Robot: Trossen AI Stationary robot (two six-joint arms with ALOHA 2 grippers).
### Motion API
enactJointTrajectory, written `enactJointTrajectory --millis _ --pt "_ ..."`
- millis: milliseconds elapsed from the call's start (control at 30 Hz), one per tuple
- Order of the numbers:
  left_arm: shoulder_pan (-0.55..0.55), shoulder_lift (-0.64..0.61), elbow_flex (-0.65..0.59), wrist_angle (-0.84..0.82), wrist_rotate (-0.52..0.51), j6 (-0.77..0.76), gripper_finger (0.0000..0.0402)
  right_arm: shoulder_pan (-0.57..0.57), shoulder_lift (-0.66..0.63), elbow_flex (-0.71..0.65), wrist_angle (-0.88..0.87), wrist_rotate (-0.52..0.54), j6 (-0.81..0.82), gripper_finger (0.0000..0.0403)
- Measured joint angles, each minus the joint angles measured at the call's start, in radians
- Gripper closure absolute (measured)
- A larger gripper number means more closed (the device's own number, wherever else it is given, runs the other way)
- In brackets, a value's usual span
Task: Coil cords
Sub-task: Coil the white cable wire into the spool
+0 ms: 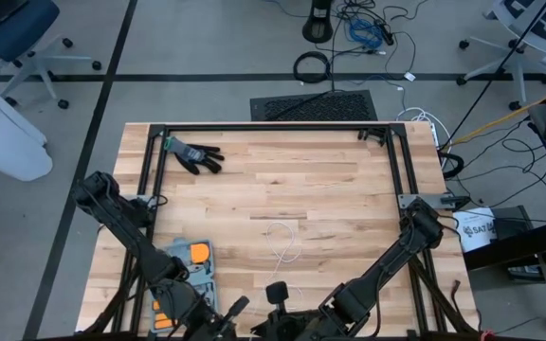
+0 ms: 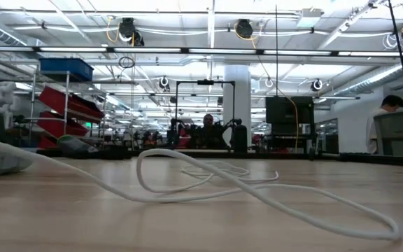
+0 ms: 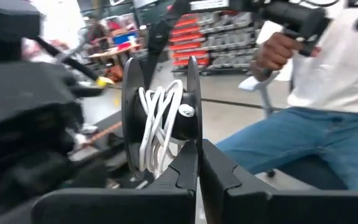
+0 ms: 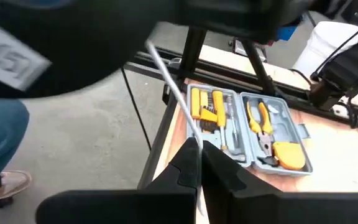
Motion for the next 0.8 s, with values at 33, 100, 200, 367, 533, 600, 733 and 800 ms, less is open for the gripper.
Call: enactJointTrajectory --millis 33,100,200,367,533,600,733,800 --pt "-0.003 -0.002 0.000 -0.001 -0.021 0.004 0.0395 0.003 0.000 -0.007 0.005 0.000 0.006 0.0403" --pt "-0.006 -0.010 0.000 -0.001 -0.069 0.006 0.0395 0.008 0.000 -0.012 0.006 0.001 0.019 0.0403" --pt "-0.011 -0.021 0.000 -0.002 -0.130 0.007 0.0395 0.020 0.000 -0.022 0.005 0.002 0.041 0.0403" --pt "-0.030 -0.036 0.000 -0.028 -0.217 0.005 0.0395 0.055 -0.001 -0.034 -0.001 0.032 0.092 0.0403" --pt "-0.050 -0.039 0.000 -0.056 -0.305 0.004 0.0395 0.094 -0.001 -0.036 -0.032 0.084 0.128 0.0403" --pt "-0.057 -0.040 0.000 -0.063 -0.344 0.005 0.0395 0.106 -0.001 -0.036 -0.033 0.090 0.136 0.0403" --pt "-0.063 -0.055 0.000 -0.085 -0.386 -0.002 0.0395 0.125 -0.001 -0.036 -0.044 0.092 0.157 0.0403" --pt "-0.067 -0.065 0.000 -0.108 -0.408 -0.021 0.0395 0.134 -0.001 -0.036 -0.069 0.101 0.181 0.0403"
